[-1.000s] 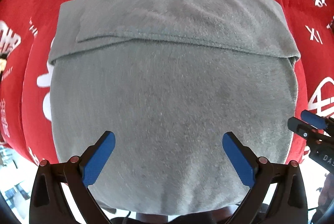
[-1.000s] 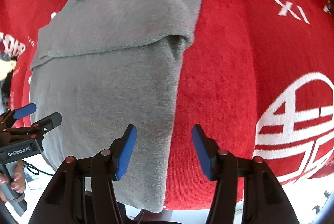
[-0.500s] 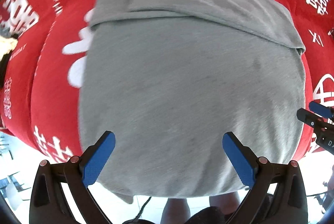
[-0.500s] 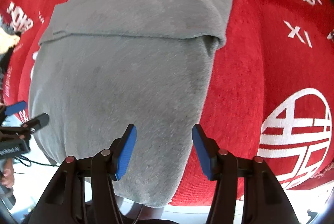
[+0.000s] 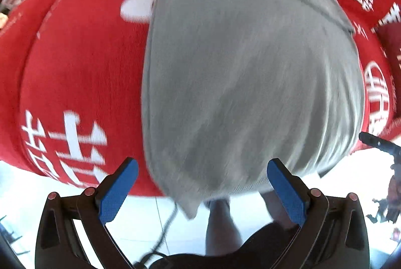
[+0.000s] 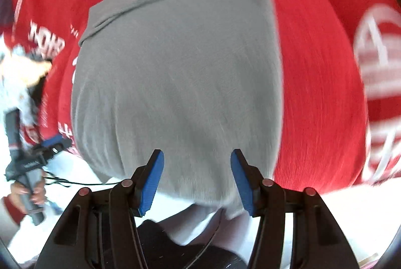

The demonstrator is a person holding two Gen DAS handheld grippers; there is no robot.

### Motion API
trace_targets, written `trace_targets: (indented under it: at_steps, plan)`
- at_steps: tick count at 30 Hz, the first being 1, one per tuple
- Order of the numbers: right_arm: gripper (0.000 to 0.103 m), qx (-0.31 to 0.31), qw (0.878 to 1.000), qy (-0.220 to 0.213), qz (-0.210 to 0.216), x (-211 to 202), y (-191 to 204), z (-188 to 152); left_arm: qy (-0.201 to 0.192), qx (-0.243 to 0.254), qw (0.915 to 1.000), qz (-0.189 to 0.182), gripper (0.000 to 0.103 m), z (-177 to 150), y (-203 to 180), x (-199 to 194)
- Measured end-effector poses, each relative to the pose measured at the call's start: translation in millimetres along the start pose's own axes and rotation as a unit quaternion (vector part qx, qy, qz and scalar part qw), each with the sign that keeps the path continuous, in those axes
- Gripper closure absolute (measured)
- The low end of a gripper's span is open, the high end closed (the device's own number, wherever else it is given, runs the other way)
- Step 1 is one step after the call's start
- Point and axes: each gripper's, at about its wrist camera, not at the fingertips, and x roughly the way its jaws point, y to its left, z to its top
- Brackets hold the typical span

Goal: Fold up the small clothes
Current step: 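Grasp the hem with the left gripper while the right gripper grasps the hem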

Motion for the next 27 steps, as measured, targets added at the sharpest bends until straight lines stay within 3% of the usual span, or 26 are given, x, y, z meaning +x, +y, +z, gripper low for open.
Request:
trace_targets:
  at_steps: [6,9,14,17,19,21,24,26,27]
  plan:
    - [0.043,0.008,0.997,0.076,0.012,35.2,-32.8,-41.4,0.025,-0.001,0.9994,-0.023,0.0,-37.7,15.2,22.6]
    - [0.033,-0.007,0.994,0.11,0.016,62.8,-41.7,-45.3,0.027,0.0,0.9992,-0.031,0.0,-40.7,23.5,40.9]
    - [0.031,-0.032,0.991,0.124,0.044,84.6,-38.6,-43.2,0.024,0.006,0.9993,-0.028,0.0,-38.9,19.3,55.4]
    - [0.031,-0.046,0.988,0.132,0.067,92.8,-29.7,-46.5,0.023,-0.007,0.9978,-0.062,0.001,-41.2,21.2,51.6]
    - [0.032,-0.047,0.987,0.131,0.082,95.0,-22.6,-46.8,0.019,0.002,0.996,-0.087,0.007,-40.7,14.3,45.7]
    - [0.032,-0.037,0.985,0.122,0.114,94.4,-15.7,-45.6,0.017,0.016,0.9958,-0.088,0.007,-36.6,5.6,44.6]
    - [0.031,-0.031,0.985,0.12,0.116,95.5,-18.7,-45.4,0.02,0.017,0.9963,-0.082,0.008,-33.5,2.3,47.9]
    - [0.033,-0.01,0.986,0.12,0.111,106.0,-17.4,-46.5,0.018,0.01,0.9973,-0.071,0.022,-34.5,3.9,45.9]
    - [0.039,-0.01,0.986,0.12,0.111,106.0,-17.4,-46.5,0.018,0.009,0.9977,-0.065,0.027,-35.2,5.0,48.6]
